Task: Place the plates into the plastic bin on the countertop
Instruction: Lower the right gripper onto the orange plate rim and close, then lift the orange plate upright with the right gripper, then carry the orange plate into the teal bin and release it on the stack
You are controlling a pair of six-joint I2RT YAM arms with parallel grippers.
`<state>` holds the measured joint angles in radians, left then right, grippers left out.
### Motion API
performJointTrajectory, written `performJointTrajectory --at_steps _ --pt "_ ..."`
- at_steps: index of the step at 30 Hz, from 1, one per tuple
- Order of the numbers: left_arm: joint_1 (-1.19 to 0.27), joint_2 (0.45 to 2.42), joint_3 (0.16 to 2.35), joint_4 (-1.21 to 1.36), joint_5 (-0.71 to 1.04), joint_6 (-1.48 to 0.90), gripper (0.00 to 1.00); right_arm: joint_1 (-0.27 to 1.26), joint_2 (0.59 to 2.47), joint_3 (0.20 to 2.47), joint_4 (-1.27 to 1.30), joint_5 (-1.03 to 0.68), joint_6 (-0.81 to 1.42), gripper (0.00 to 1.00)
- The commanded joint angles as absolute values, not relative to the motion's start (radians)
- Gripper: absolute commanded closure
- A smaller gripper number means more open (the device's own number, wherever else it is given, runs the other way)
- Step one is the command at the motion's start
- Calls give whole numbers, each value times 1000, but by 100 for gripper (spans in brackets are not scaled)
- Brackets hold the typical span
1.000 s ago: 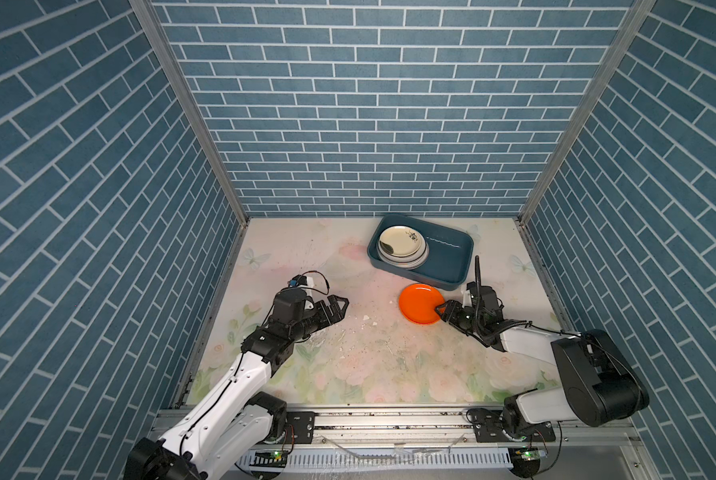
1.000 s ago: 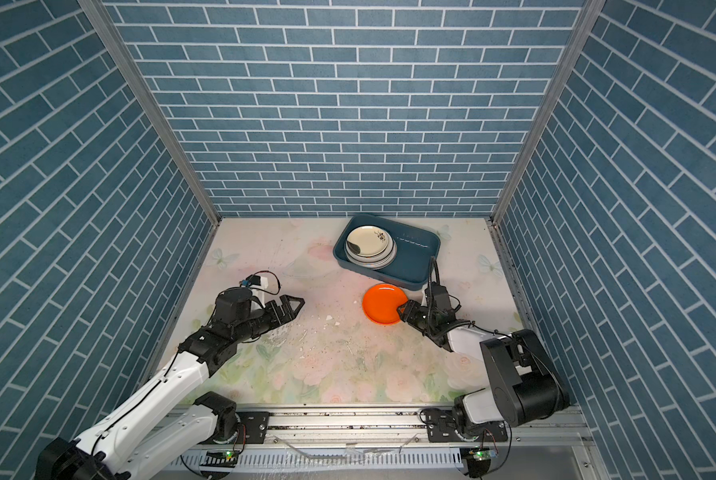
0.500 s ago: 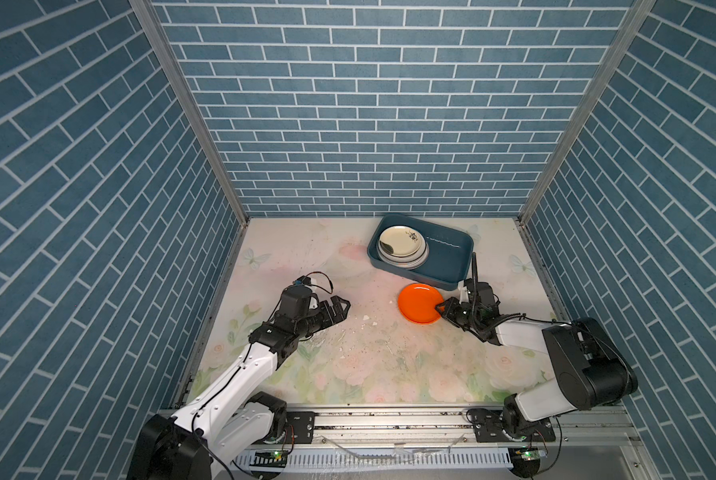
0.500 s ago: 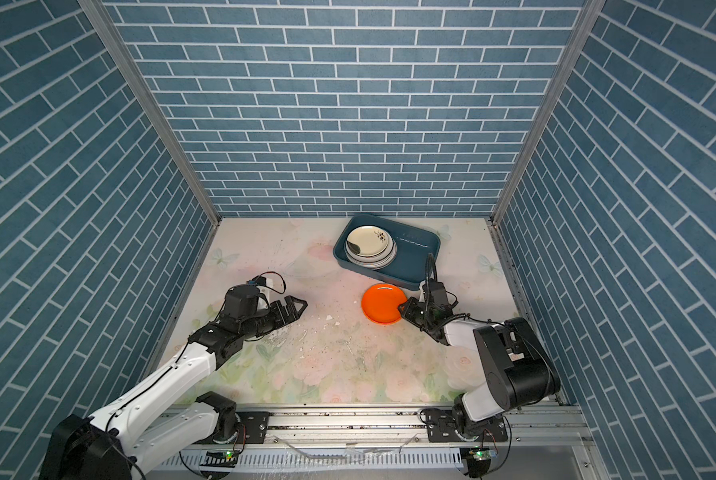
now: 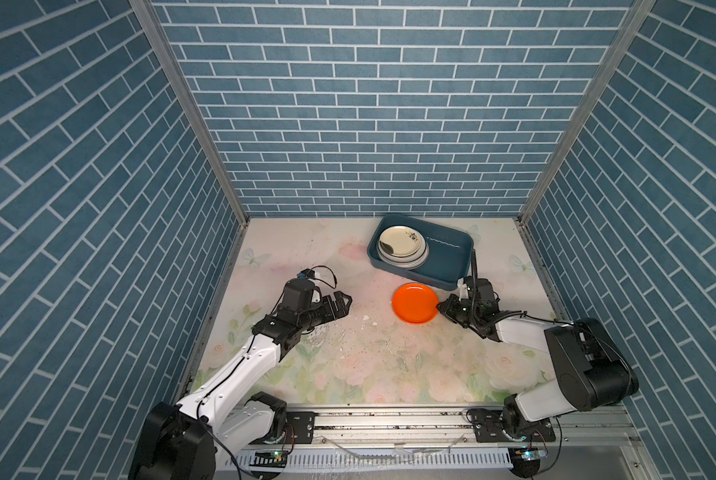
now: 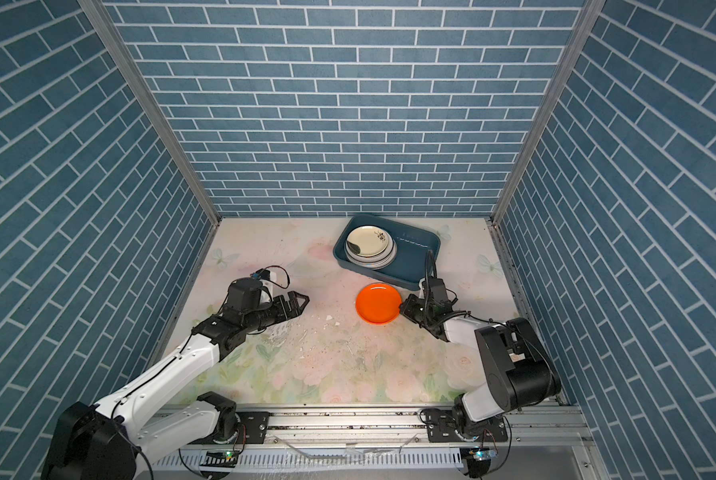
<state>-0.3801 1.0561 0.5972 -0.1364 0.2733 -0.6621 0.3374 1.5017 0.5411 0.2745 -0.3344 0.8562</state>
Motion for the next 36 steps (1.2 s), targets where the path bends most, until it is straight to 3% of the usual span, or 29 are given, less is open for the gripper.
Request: performJointTrajectory --at_steps 1,10,25,36 --pt "-382 1077 637 -121 262 -608 0 336 1518 575 253 -341 862 95" --pt "-381 1143 675 -96 308 -588 0 338 1555 612 235 -364 899 97" --pt "-376 1152 669 -57 298 -548 1 337 1279 663 11 -355 928 100" --pt "-373 1147 633 -32 288 -543 0 337 1201 779 -122 -348 914 100"
